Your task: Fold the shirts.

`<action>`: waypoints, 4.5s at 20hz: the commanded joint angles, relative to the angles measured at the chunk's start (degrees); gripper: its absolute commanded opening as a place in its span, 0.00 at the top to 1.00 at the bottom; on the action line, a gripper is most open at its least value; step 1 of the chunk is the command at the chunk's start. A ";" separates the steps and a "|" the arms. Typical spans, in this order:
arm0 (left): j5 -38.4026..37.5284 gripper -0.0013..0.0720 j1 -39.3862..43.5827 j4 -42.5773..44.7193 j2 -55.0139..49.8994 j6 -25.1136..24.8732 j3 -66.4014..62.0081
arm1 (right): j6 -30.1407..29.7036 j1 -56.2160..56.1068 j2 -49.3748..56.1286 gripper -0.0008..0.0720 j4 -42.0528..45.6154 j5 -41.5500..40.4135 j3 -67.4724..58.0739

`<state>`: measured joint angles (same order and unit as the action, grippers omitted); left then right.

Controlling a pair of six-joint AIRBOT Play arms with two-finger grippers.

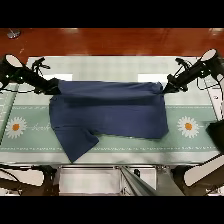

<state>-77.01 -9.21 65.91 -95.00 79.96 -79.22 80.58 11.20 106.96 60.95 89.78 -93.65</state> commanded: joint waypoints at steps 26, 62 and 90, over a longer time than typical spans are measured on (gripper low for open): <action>5.14 0.03 -29.94 -16.39 31.89 -11.76 54.77 | -14.78 14.62 -43.60 0.14 -19.23 -16.28 55.34; 2.10 0.95 -14.75 -23.08 28.57 -13.16 33.64 | -4.70 4.68 -36.83 0.96 -8.61 -19.80 46.36; -14.51 0.03 -14.91 -3.13 -8.52 7.63 -15.45 | 0.72 8.28 -4.66 0.13 -7.28 -12.94 5.81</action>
<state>-81.82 -20.05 52.05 -104.88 83.70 -91.70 78.24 16.56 102.63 45.98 72.40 -86.67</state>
